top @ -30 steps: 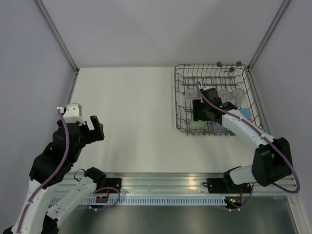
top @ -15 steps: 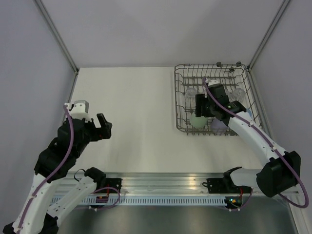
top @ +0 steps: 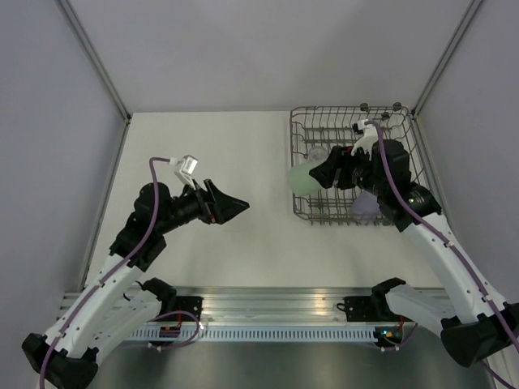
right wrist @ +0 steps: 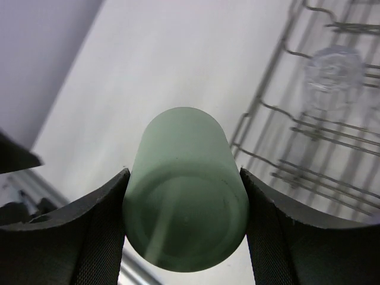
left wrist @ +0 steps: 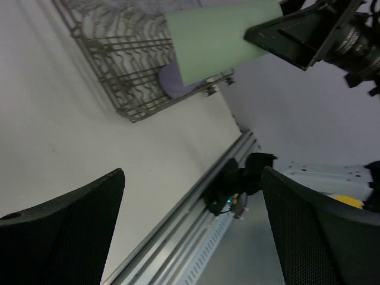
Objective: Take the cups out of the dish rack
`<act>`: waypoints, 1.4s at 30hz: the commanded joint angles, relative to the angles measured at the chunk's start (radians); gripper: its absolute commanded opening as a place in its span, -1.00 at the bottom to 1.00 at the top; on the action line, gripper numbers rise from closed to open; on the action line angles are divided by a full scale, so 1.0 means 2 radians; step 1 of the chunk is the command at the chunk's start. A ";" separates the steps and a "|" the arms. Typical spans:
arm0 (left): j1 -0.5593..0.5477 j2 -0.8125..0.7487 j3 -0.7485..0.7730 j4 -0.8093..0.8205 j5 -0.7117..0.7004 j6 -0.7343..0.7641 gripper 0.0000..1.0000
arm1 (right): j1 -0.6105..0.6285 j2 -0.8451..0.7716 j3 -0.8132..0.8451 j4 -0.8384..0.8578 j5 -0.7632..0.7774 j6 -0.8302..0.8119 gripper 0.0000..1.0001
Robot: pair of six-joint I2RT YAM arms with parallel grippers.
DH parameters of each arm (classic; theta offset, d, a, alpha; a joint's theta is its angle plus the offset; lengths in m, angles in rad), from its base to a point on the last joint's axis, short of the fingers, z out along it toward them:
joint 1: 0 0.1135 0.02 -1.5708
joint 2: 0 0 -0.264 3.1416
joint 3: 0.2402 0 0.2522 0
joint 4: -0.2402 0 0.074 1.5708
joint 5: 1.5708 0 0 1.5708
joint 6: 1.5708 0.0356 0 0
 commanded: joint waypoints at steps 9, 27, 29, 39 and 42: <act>-0.007 0.036 -0.077 0.393 0.118 -0.212 0.97 | 0.001 -0.027 -0.102 0.358 -0.248 0.236 -0.25; -0.040 0.069 -0.060 0.443 0.098 -0.219 -0.45 | 0.056 0.004 -0.137 0.489 -0.241 0.302 -0.26; -0.040 0.065 -0.058 0.435 0.097 -0.216 -0.81 | 0.056 0.004 -0.138 0.490 -0.241 0.302 -0.26; -0.040 0.035 -0.009 0.288 0.065 -0.108 -0.95 | 0.057 -0.005 -0.135 0.444 -0.215 0.263 0.80; -0.040 0.031 0.035 0.177 0.021 -0.037 -0.95 | 0.056 -0.018 -0.116 0.343 -0.155 0.193 0.96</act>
